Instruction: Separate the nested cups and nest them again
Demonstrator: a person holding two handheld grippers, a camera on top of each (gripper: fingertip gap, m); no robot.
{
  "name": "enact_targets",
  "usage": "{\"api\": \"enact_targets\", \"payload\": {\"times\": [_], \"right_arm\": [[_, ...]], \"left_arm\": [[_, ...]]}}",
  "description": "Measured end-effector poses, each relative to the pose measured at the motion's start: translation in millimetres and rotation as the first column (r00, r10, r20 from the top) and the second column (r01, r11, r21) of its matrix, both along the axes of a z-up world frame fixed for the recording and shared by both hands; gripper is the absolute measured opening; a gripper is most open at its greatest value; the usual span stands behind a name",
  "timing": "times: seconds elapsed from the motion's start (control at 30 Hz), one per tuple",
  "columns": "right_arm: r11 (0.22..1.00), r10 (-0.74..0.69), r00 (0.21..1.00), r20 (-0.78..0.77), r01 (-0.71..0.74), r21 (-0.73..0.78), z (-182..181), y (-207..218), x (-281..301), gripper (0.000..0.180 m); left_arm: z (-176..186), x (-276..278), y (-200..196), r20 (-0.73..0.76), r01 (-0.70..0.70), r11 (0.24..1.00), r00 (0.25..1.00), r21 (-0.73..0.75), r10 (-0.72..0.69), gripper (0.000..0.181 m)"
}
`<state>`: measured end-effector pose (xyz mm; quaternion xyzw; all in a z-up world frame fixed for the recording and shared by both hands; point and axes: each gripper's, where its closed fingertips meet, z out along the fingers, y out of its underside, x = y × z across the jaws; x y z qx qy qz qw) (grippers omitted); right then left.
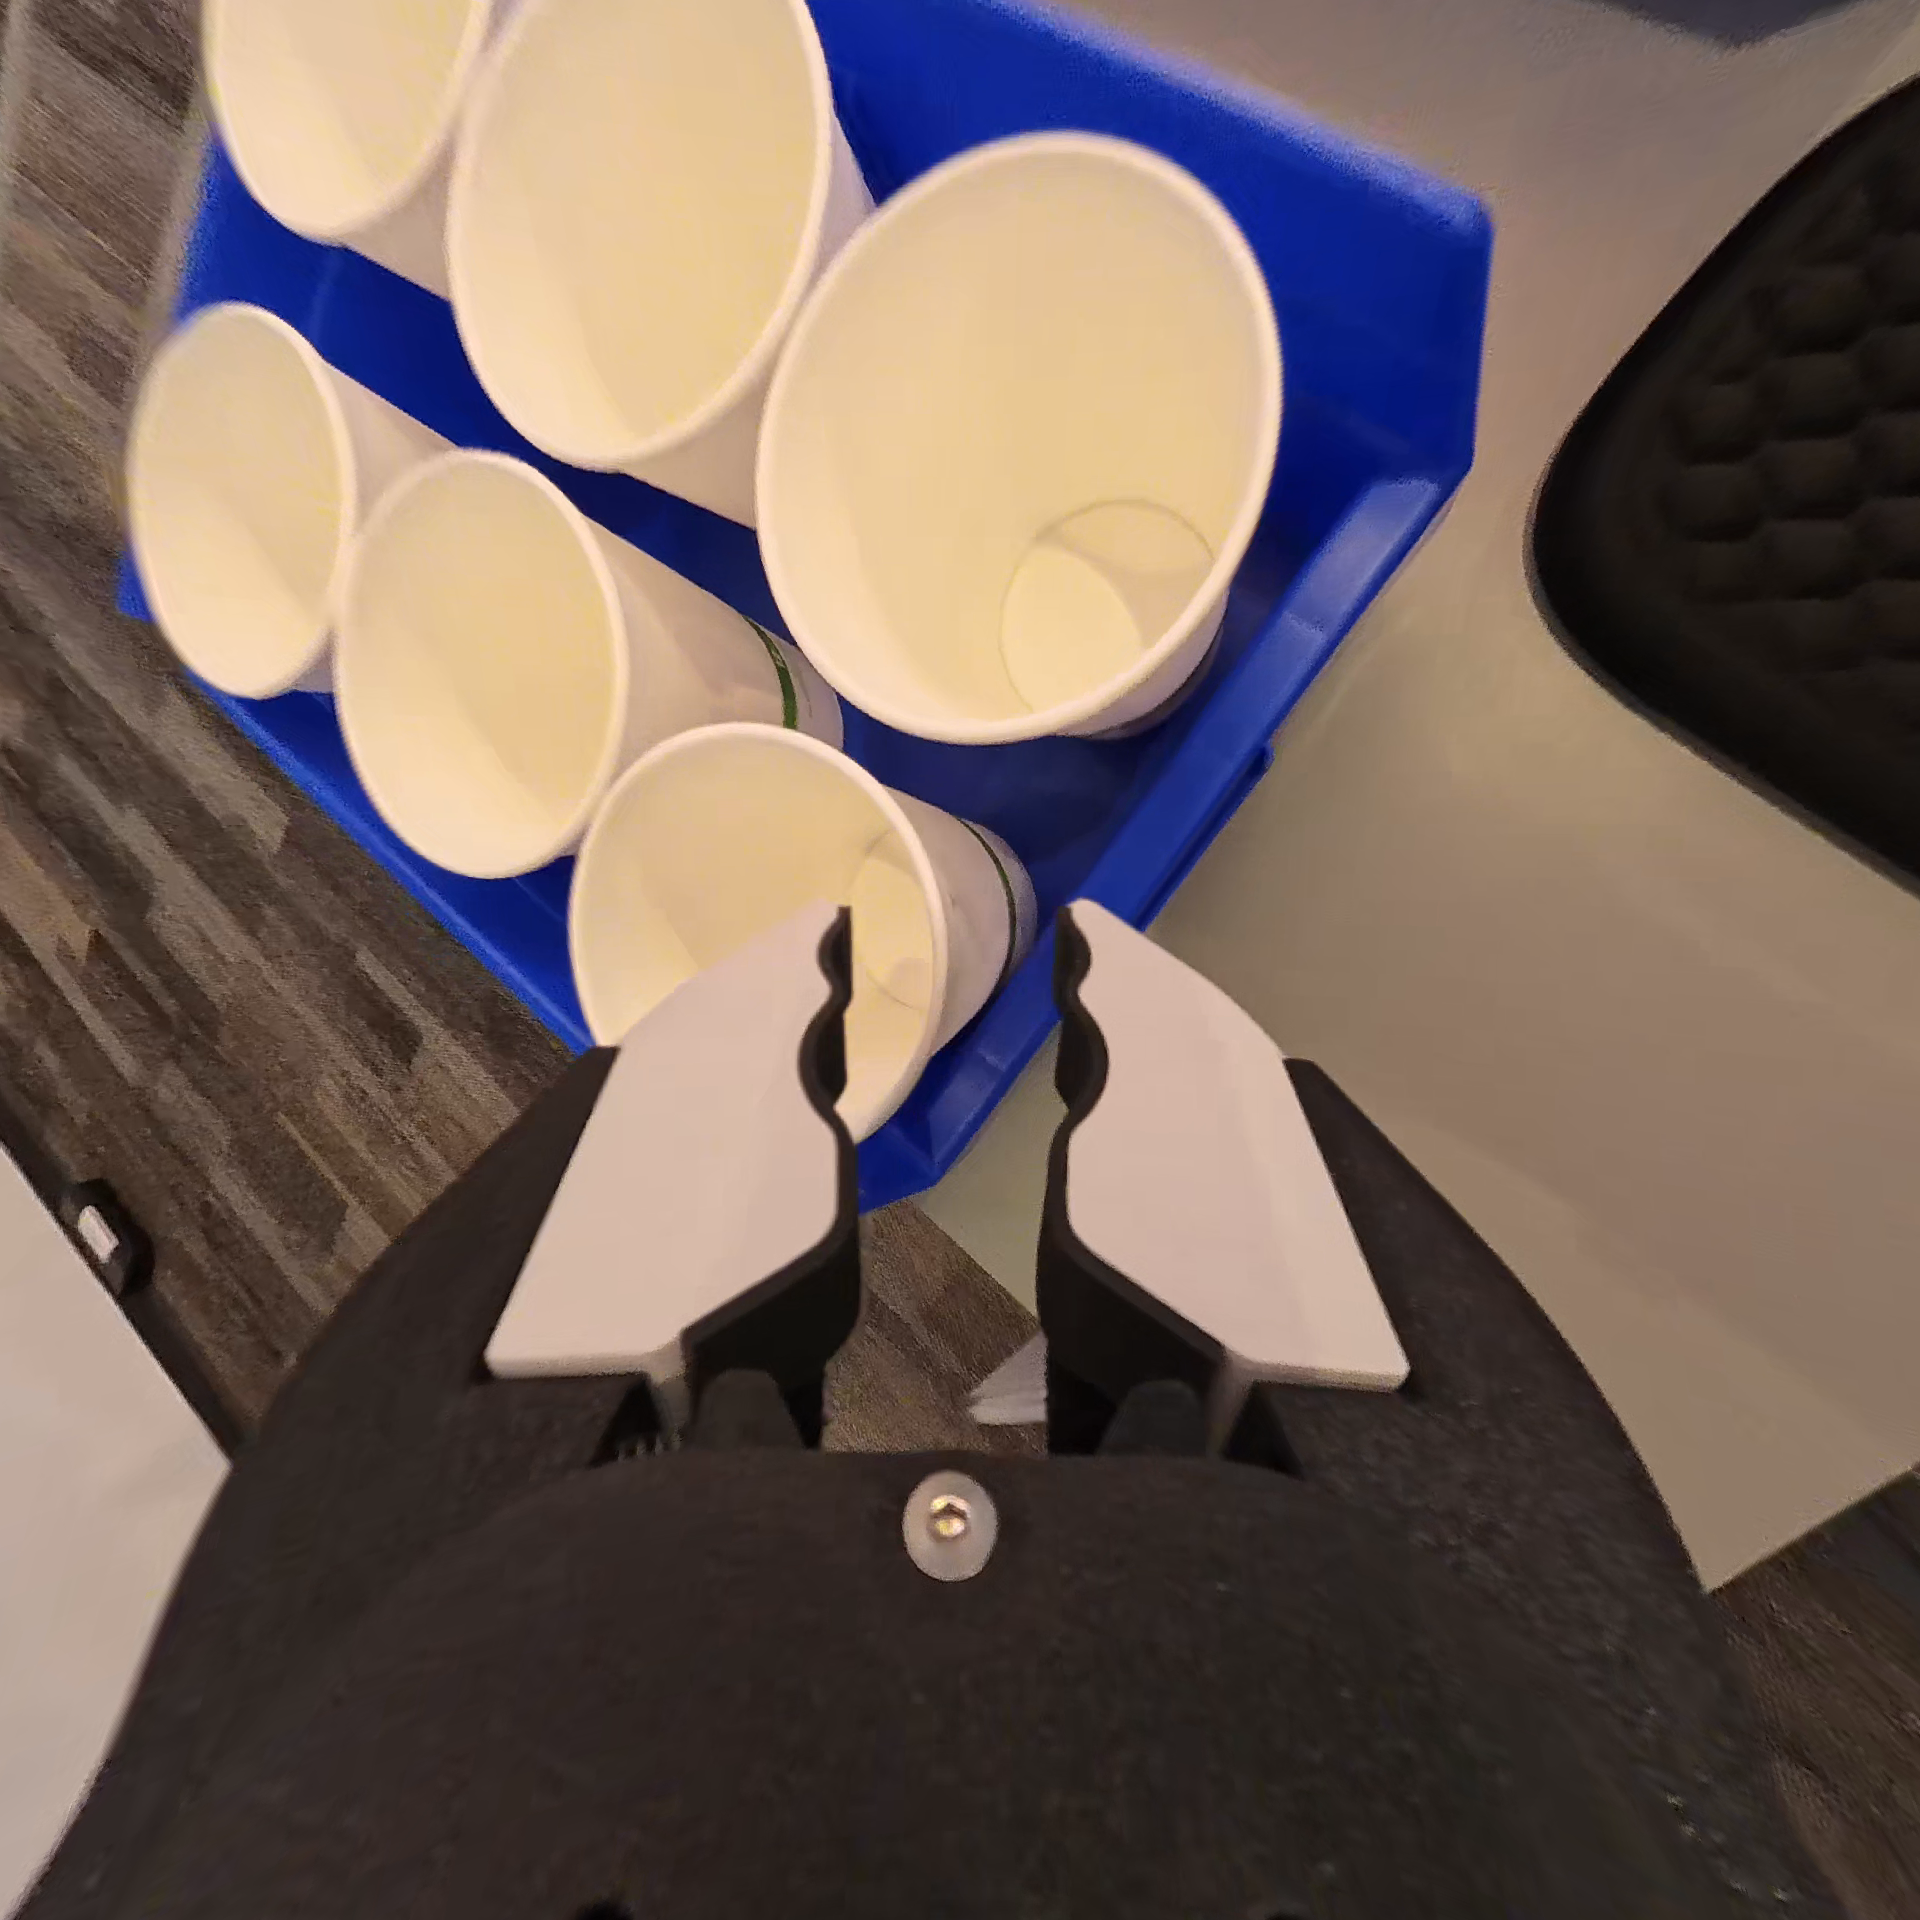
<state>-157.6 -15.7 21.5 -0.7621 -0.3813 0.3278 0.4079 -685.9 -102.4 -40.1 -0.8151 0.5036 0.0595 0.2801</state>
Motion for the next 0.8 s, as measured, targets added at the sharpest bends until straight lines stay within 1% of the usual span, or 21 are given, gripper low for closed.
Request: {"api": "enact_targets", "payload": {"times": [0.1, 0.17, 0.2, 0.33, 0.5, 0.53, 0.6, 0.67, 0.73, 0.8], "right_arm": [[1.0, 0.0, 1.0, -0.006, 0.0, -0.002, 0.9, -0.1, 0.5, 0.037], [1.0, 0.004, 1.0, -0.009, -0.004, -0.005, 0.7, 0.0, -0.7, 0.037], [1.0, 0.007, 1.0, -0.009, -0.008, -0.01, -0.3, -0.1, -1.7, 0.037], [0.999, 0.013, 1.0, 0.017, -0.012, -0.032, -9.1, -0.3, -2.9, 0.037], [0.999, 0.018, 1.0, 0.016, -0.017, -0.041, -9.6, -2.3, -1.7, 0.037], [0.999, 0.017, 1.0, 0.014, -0.017, -0.039, -8.9, -2.3, -1.2, 0.037], [0.999, 0.022, 1.0, 0.006, -0.021, -0.042, -7.9, -3.0, -0.7, 0.037], [0.998, 0.025, 1.0, 0.003, -0.025, -0.052, -9.0, -3.2, -0.3, 0.037], [0.998, 0.024, 1.0, 0.004, -0.024, -0.059, -11.1, -2.4, 0.3, 0.037], [0.997, 0.028, 1.0, 0.003, -0.028, -0.074, -13.8, -2.3, -0.3, 0.037]], "left_arm": [[21.1, 14.5, -0.5, 0.006, 0.034, 0.995, 0.999, 0.093, -0.035, 0.038], [30.9, 38.3, -5.3, 0.013, 0.092, 0.987, 0.995, 0.133, -0.095, 0.034], [30.6, 50.0, -8.2, -0.002, 0.123, 0.984, 0.992, 0.131, -0.124, 0.033], [15.4, 82.0, -10.4, -0.054, 0.196, 0.977, 0.98, 0.081, -0.192, 0.033], [-5.2, 87.3, 1.3, -0.107, 0.193, 0.981, 0.976, 0.029, -0.189, 0.031], [-9.2, 87.7, 2.3, -0.11, 0.191, 0.982, 0.976, 0.011, -0.188, 0.026], [-15.3, 88.5, 4.0, -0.115, 0.185, 0.983, 0.976, -0.018, -0.186, 0.023], [-19.9, 89.8, 3.2, -0.116, 0.189, 0.981, 0.974, -0.05, -0.194, 0.012], [-22.3, 91.4, 3.2, -0.111, 0.187, 0.98, 0.975, -0.068, -0.194, 0.012], [-22.4, 94.0, 2.1, -0.095, 0.19, 0.978, 0.976, -0.083, -0.197, 0.007]]}}
